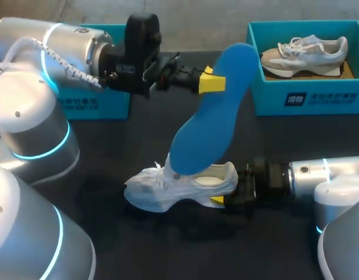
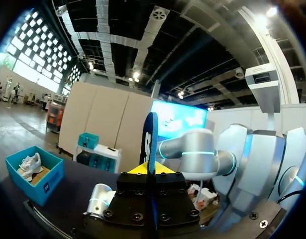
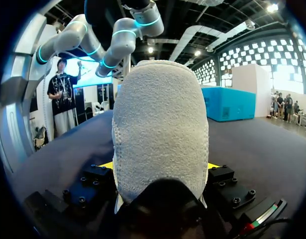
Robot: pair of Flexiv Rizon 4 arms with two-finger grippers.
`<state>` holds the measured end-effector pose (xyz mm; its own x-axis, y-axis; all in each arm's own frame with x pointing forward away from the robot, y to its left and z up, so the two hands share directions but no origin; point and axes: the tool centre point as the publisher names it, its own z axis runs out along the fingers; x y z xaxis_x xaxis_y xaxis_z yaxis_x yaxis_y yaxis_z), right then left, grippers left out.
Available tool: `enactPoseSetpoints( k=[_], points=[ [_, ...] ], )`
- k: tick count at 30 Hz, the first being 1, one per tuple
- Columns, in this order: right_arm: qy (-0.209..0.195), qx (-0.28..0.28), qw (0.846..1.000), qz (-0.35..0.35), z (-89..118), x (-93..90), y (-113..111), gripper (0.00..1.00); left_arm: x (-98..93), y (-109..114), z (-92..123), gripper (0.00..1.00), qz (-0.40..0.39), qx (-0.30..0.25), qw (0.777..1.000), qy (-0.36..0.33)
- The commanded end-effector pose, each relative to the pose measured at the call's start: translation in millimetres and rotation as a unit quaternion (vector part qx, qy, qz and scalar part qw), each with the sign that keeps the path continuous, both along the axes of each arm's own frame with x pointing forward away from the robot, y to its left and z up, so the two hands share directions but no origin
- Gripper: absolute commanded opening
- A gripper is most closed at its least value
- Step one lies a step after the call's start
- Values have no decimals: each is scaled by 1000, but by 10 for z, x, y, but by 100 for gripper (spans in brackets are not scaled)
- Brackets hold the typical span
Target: Take the shoe out of the shoebox, open the shoe tongue, remove and reinsert the insole, then place the shoe into the shoebox
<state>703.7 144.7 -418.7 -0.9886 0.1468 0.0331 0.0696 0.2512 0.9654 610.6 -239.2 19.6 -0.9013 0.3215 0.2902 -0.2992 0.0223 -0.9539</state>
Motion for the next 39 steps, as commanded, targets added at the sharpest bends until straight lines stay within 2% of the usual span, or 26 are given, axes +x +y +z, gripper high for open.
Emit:
enactPoseSetpoints(
  k=[1, 12, 16, 20, 33, 39],
  points=[
    [0, -1, 1000, 0, -17, -5, -2, 0, -100, 88, 37, 0, 22, -4, 1000, 15],
    [0, -1, 1000, 0, -17, -5, -2, 0, -162, 313, 331, 0, 40, 2, 998, 53],
    [0, -1, 1000, 0, -17, -5, -2, 0, -201, 368, 374, 0, 26, -5, 997, 72],
    [0, -1, 1000, 0, -17, -5, -2, 0, -160, 448, 399, 0, 7, -23, 994, 110],
    [0, -1, 1000, 0, -17, -5, -2, 0, -160, 448, 399, 0, 7, -23, 994, 110],
    [0, -1, 1000, 0, -17, -5, -2, 0, -309, 388, 467, 0, 5, -3, 994, 112]
  ],
)
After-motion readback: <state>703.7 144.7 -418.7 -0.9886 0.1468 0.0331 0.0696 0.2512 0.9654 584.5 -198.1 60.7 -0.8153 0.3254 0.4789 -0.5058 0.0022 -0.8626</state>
